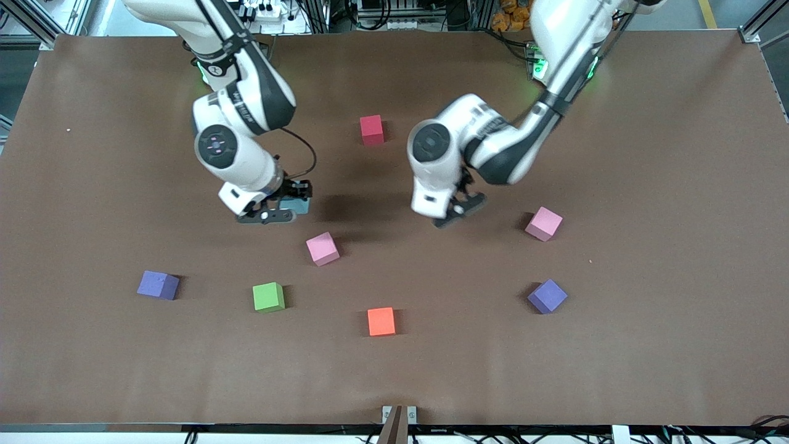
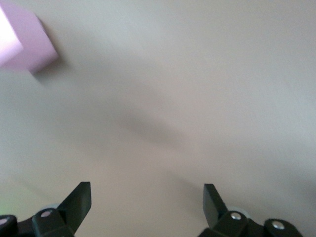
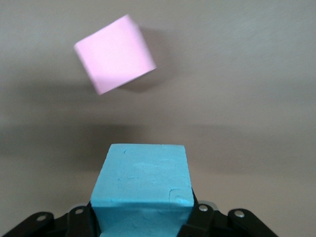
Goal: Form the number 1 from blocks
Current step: 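Move the left gripper to the pink cube while the right gripper carries the cyan cube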
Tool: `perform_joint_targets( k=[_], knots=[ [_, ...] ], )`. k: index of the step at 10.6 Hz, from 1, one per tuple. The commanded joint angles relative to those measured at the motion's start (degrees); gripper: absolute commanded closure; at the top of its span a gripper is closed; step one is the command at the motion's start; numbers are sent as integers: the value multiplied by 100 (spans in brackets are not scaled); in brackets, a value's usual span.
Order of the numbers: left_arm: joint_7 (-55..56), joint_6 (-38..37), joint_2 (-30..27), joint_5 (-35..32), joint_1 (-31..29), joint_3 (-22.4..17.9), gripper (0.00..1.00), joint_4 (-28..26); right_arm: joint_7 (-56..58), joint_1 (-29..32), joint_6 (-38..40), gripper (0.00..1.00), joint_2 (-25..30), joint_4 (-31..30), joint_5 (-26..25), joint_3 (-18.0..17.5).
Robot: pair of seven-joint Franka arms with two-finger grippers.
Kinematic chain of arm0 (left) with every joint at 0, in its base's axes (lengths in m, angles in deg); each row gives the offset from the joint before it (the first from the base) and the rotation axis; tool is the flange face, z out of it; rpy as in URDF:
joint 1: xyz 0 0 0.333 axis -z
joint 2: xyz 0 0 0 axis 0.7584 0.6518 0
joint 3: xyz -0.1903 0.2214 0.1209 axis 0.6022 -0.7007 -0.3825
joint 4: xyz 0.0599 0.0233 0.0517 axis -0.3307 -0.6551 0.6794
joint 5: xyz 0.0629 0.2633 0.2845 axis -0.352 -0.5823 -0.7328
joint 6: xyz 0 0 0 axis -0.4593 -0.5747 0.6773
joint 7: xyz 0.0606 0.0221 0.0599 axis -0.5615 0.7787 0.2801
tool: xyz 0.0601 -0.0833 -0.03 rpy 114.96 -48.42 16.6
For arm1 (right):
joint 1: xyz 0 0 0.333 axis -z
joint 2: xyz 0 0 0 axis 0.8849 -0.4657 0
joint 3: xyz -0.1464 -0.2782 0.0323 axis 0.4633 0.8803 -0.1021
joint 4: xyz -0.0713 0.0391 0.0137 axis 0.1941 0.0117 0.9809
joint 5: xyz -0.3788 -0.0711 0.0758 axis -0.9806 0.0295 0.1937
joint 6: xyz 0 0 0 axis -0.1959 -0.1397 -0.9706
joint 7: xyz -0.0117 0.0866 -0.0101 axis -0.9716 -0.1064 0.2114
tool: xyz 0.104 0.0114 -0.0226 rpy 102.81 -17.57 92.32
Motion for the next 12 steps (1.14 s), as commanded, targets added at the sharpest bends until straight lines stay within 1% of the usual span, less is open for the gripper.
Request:
perform_joint_targets(
  k=[1,3,4,6,7,8,9,10,12],
  knots=[
    [8,-35,-1,-525,-917,83,0,-235,-498,-656,-350,52,-223,-17,64,55],
    [77,-53,-202,-536,-1585,74,0,-446,-1427,-1297,-605,52,-285,-17,73,47],
    [61,-44,-246,-536,-1894,83,0,-412,-1798,-1614,-633,52,-320,-25,73,47],
    [104,52,-334,-475,-2421,109,0,-403,-2065,-1949,-685,52,-329,-235,117,12],
    [165,131,-422,-387,-2703,153,0,-447,-2065,-2125,-764,52,-338,-350,248,11],
    [357,149,-579,-221,-2845,162,0,-569,-2074,-2240,-782,52,-408,-351,493,11],
    [594,271,-798,-89,-2959,153,0,-883,-2074,-2389,-983,52,-539,-333,739,11],
    [945,682,-1035,-9,-2995,153,0,-1330,-2083,-2460,-1246,52,-688,-324,776,20],
    [1849,1727,-1449,-8,-3083,153,0,-2315,-2100,-2574,-1432,52,-856,-350,785,20]
  ],
)
